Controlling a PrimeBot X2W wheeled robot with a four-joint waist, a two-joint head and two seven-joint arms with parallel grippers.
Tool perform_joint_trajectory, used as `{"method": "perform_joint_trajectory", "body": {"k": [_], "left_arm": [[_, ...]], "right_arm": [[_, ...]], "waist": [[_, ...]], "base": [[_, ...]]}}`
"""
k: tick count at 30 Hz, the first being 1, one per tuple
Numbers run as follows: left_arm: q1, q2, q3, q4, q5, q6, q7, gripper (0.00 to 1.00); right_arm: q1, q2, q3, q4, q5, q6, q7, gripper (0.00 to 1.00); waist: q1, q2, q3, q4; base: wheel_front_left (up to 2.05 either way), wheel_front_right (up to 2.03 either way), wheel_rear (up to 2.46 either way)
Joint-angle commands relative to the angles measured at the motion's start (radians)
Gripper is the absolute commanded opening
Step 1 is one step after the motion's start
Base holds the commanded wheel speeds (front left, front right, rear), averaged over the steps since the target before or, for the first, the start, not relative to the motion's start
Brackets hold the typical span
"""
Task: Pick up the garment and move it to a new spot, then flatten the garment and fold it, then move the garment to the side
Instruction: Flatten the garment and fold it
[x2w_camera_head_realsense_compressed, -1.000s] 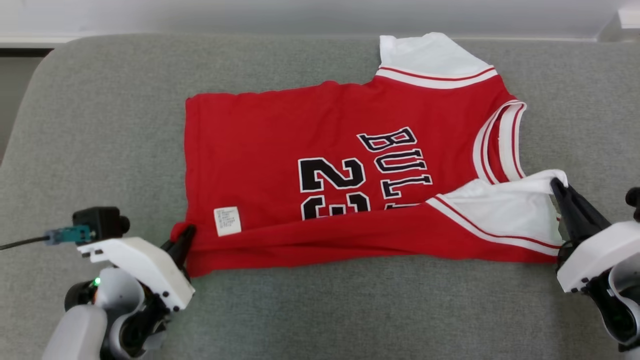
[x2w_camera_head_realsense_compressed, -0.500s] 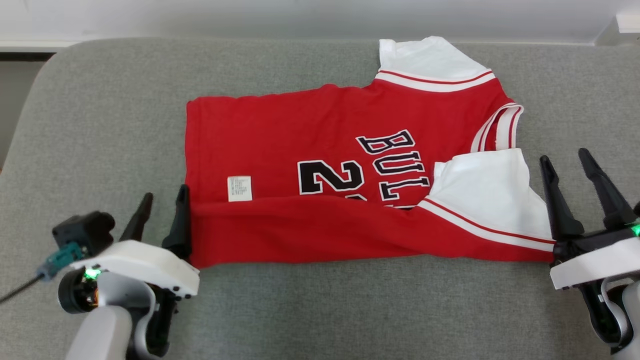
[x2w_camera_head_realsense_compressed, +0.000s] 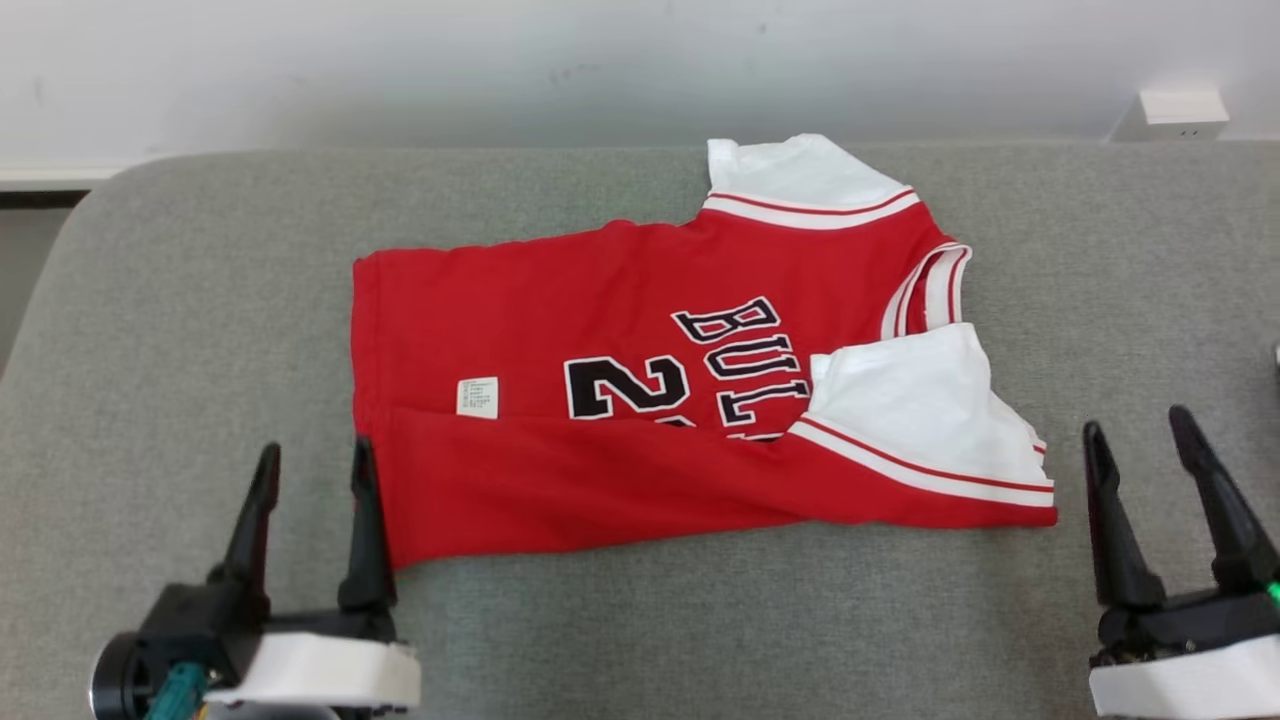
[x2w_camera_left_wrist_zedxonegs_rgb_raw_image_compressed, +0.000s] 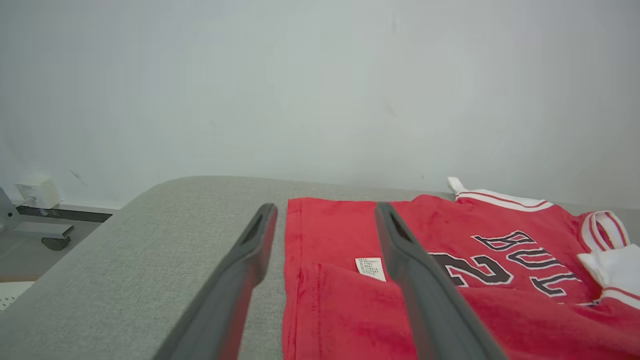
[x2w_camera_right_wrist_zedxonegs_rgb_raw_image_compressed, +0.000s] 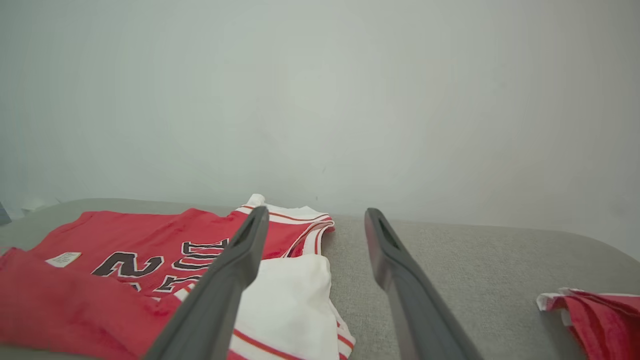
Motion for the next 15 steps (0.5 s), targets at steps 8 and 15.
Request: {"method": "perform_joint_trajectory", "body": {"k": [8,15], "left_arm": [[0.099,0.002,-0.005,-0.02,-0.013,0.021,0.013,1.0],[0.097,0.004,-0.01,0.016,-0.045,0.001,0.055,1.0]], "right_arm": [[0.1,0.041,-0.023,-0.064,-0.012,-0.003,0.047,1.0],[0.102,0.04,-0.036,-0.039,-0.004,-0.003,0.072,1.0]], "waist": [[0.0,-0.0001,-0.032,-0.019],[0.0,-0.0001,-0.03,-0.018]], "base": [[0.0,0.0,0.0],[0.0,0.0,0.0]]}}
